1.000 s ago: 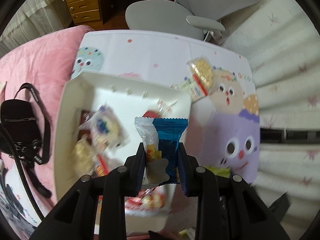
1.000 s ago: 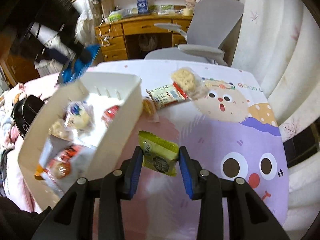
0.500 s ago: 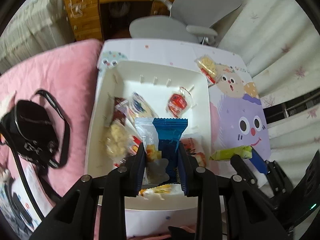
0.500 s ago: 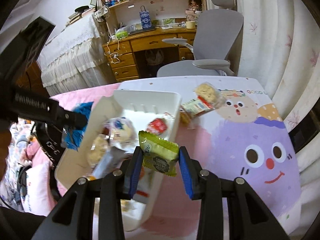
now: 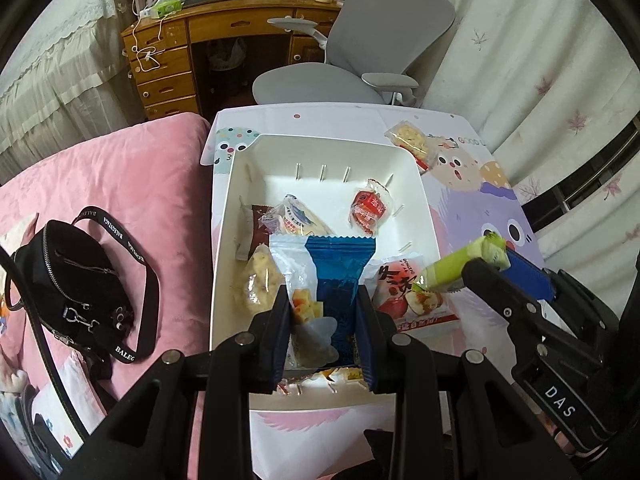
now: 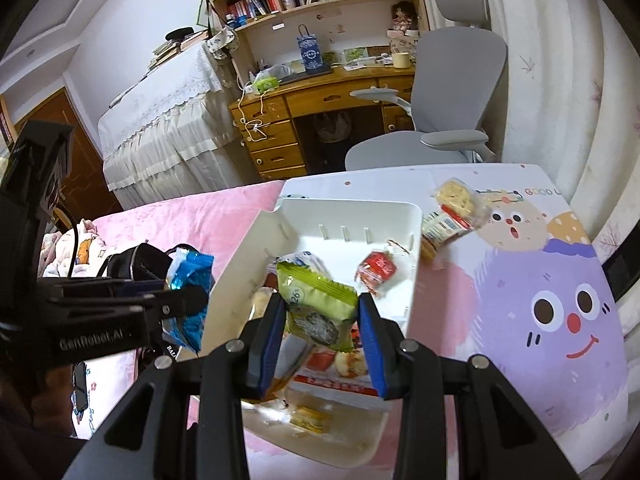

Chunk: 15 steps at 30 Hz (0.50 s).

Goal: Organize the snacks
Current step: 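Carry the candy and green pastry bag into the white tray and open both grippers, then move both tools back toward the last snack bags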

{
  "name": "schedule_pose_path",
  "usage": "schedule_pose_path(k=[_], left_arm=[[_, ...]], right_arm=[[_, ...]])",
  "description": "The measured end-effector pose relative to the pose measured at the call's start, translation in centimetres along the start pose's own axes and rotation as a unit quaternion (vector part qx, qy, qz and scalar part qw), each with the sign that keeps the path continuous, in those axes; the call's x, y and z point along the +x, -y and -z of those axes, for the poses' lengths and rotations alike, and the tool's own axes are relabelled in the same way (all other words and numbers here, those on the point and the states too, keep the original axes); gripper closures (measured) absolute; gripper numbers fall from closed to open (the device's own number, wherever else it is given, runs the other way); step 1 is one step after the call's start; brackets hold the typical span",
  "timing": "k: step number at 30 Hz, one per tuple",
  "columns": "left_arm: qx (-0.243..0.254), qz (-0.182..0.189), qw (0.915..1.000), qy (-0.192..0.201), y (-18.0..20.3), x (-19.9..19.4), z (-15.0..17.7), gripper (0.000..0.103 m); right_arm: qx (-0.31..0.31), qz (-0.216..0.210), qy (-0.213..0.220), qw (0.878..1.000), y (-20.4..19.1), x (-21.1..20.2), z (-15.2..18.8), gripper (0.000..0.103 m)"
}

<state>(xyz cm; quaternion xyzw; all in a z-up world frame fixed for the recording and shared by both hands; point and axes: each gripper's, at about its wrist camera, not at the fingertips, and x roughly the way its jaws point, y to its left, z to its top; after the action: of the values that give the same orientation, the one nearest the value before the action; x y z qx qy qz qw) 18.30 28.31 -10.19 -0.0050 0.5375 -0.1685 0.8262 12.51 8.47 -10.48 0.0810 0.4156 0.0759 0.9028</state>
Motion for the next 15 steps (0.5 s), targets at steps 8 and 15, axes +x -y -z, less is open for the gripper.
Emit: schedule_pose_path(k=[8, 15], left_arm=[[-0.016, -0.009, 0.9998, -0.009, -1.4, 0.7, 0.1, 0.038], [-0.024, 0.006, 0.9988, -0.042, -1.2, 2.1, 0.8, 0.034]], right_arm=[[0.003, 0.013, -0.024, 1.000, -0.8, 1.3, -0.1, 0.057], [-0.002, 0.028, -0.048, 0.998, -0.7, 1.0, 0.6, 0.054]])
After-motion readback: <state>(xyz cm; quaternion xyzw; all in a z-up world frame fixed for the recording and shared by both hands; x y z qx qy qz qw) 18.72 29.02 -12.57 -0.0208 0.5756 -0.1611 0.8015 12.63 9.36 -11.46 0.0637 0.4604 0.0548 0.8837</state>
